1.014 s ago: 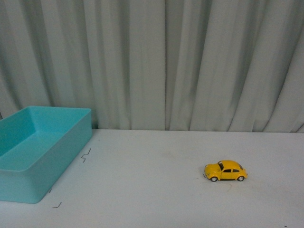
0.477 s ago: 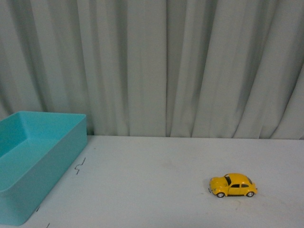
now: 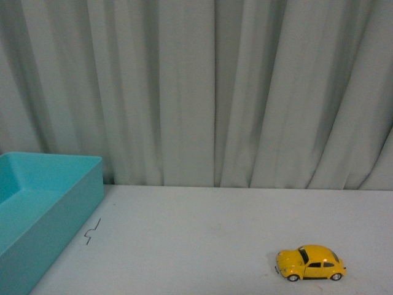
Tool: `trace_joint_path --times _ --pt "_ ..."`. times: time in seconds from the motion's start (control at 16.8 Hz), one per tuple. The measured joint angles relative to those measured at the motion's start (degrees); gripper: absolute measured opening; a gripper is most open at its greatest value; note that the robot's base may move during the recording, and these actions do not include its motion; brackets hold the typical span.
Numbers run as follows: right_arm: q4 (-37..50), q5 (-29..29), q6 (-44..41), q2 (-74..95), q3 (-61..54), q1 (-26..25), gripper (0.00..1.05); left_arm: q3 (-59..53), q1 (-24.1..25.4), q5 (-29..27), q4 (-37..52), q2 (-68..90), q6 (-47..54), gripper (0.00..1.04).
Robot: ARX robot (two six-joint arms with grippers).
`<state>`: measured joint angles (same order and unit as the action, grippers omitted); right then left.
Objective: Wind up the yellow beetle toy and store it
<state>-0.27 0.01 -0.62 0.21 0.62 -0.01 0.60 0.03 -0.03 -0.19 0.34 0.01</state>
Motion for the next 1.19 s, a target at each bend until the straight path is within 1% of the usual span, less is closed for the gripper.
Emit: trace_joint_path --times 1.07,1.13,1.19 --pt "0.02 0.02 0.0 0.0 0.0 0.0 0.98 0.0 0.0 0.0 -0.07 0.0 0.0 0.98" --pt "0.59 -1.09 0.63 0.2 0.0 -0.44 0.98 0.0 0.0 0.0 -0.07 0.0 0.0 0.98" --pt "11.13 -11.08 3.5 6.32 0.04 -6.97 0.98 0.0 0.0 0.02 -0.02 0.0 0.0 0.98"
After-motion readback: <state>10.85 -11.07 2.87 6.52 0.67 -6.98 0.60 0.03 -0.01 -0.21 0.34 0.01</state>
